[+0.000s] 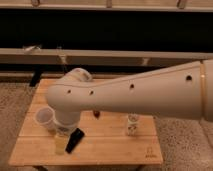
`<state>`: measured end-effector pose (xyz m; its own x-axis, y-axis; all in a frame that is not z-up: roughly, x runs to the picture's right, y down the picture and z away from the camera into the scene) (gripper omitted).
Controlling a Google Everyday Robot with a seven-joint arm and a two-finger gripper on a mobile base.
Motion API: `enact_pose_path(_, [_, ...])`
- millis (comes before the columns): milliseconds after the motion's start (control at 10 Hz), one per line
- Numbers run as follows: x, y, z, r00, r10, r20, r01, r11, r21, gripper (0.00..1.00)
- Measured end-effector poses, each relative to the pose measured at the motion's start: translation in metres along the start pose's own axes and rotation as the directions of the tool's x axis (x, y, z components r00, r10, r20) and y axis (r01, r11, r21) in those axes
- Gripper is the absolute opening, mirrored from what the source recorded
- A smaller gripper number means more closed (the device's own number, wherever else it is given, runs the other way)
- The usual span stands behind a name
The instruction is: Move the arm in a circular motion
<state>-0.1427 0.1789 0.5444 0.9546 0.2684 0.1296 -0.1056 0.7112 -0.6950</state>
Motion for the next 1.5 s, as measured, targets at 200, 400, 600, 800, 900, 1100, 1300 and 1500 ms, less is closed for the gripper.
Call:
enact_pose_path(200, [0.038,0.006,-0.005,0.997,0.078,-0.022,-0.077,0.997,0.011,0.80])
enact_pose_path(400, [0.086,0.005,-0.013,0.984,0.167,-0.062,-0.166,0.986,0.032,0.80])
enact_pose_path(600, [0.119,-0.005,-0.018,0.971,0.219,-0.096,-0.216,0.975,0.048,0.80])
enact_pose_path(800, [0.148,-0.025,-0.019,0.957,0.262,-0.124,-0.256,0.965,0.061,0.80])
enact_pose_path(900, [0.157,-0.033,-0.019,0.952,0.274,-0.133,-0.267,0.961,0.067,0.80])
enact_pose_path(1100, [0.176,-0.058,-0.020,0.943,0.297,-0.151,-0.289,0.954,0.078,0.80])
enact_pose_path(1300, [0.190,-0.082,-0.021,0.936,0.313,-0.164,-0.301,0.949,0.092,0.80])
enact_pose_path(1500, [0.197,-0.109,-0.022,0.933,0.309,-0.183,-0.296,0.950,0.098,0.80])
